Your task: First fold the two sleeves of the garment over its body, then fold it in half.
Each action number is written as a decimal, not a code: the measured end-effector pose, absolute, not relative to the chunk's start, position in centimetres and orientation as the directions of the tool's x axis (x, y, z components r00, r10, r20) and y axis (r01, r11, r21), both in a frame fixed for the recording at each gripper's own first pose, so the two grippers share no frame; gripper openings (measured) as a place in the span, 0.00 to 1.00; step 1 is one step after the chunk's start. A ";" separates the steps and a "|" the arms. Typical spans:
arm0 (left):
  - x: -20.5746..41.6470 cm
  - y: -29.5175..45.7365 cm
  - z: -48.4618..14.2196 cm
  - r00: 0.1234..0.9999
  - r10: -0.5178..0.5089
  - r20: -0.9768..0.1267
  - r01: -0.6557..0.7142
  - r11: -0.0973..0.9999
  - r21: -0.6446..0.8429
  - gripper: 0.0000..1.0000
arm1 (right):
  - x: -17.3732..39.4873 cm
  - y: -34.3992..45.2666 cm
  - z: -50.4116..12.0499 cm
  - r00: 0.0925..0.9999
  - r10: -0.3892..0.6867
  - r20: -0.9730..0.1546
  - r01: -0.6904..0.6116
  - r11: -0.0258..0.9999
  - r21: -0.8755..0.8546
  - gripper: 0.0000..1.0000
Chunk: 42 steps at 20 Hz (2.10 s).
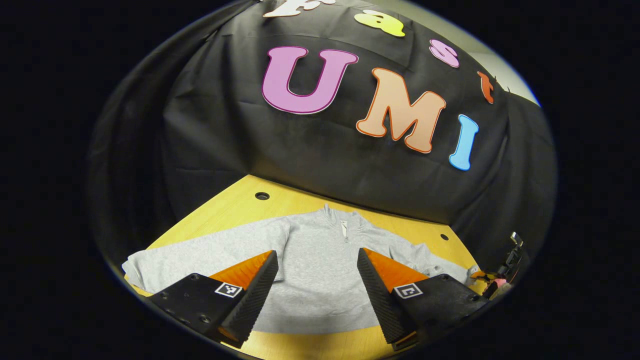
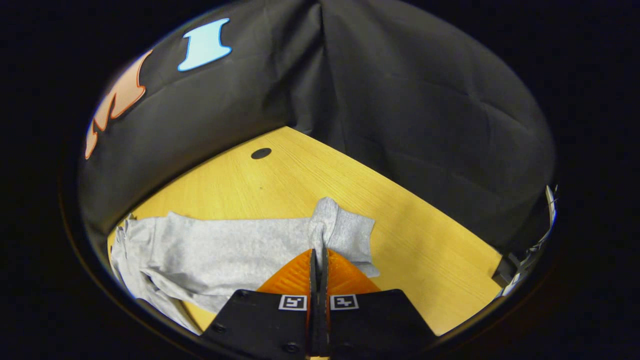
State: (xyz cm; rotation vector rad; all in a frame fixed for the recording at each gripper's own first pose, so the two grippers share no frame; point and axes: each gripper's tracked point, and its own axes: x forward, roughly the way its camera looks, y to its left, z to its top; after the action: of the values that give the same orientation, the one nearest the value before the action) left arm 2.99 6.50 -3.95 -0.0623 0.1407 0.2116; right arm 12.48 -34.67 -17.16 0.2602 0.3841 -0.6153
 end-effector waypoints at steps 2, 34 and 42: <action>2.8 6.8 -4.0 0.969 0.204 -0.142 -0.213 0.976 -0.051 0.94 | 12.6 -32.6 -16.3 0.776 -0.476 -0.414 0.572 0.808 0.142 0.03; -7.0 17.0 -5.7 0.914 0.383 -0.138 -0.399 0.909 -0.119 0.94 | 24.3 20.9 -9.7 0.888 0.367 -0.277 -0.290 0.915 0.280 0.02; -10.0 22.7 -7.0 0.860 0.484 -0.165 -0.506 0.849 -0.152 0.94 | 26.7 28.6 -17.5 0.835 0.377 -0.400 -0.301 0.923 0.241 0.02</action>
State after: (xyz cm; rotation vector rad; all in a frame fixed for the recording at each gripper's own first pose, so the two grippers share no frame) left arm -9.97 22.74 -7.01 -0.1930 0.1220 0.5229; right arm 26.68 28.56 -17.50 0.1714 0.4578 0.3611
